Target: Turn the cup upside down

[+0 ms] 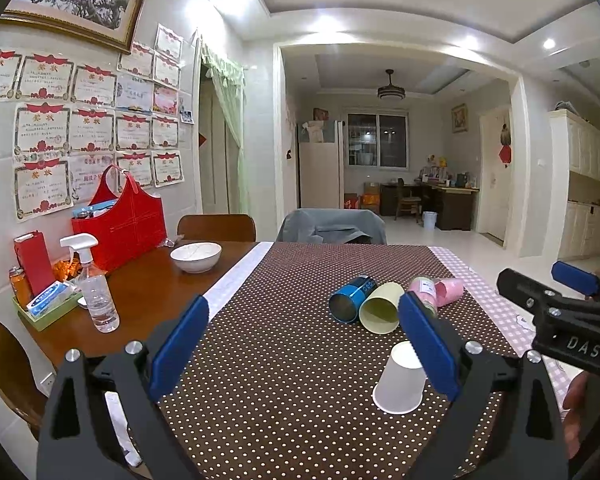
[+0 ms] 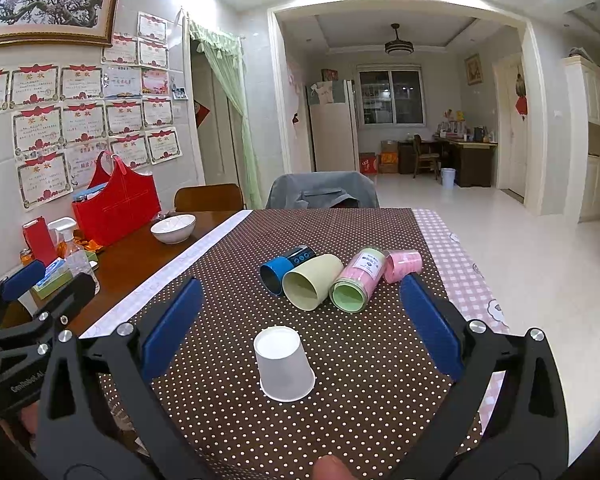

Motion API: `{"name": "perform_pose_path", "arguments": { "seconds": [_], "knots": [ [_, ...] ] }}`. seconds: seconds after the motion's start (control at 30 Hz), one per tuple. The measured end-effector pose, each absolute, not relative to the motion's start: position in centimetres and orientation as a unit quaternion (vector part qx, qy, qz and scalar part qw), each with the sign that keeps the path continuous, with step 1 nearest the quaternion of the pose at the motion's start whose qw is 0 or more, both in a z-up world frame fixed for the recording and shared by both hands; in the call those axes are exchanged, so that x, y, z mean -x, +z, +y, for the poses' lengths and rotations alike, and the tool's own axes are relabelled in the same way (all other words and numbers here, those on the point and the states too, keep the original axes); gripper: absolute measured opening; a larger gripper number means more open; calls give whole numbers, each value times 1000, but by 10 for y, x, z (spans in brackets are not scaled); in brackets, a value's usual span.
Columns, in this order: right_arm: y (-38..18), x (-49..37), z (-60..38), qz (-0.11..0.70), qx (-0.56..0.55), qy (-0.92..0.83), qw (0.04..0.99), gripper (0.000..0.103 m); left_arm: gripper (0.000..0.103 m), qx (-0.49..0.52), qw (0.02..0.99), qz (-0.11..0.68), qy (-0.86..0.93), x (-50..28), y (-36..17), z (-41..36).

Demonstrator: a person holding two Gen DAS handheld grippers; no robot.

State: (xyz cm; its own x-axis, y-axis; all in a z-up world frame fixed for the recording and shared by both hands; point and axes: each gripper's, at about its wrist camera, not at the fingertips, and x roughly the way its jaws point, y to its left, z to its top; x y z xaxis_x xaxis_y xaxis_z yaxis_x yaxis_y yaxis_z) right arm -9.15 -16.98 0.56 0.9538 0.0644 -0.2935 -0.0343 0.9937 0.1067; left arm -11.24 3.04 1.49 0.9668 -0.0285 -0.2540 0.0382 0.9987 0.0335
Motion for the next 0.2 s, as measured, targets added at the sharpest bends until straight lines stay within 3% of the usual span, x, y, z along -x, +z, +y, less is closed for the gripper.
{"name": "perform_pose_path", "arguments": {
  "seconds": [0.2],
  "knots": [
    [5, 91, -170, 151, -49, 26, 987, 97, 94, -13, 991, 136, -11, 109, 15, 33]
  ]
}}
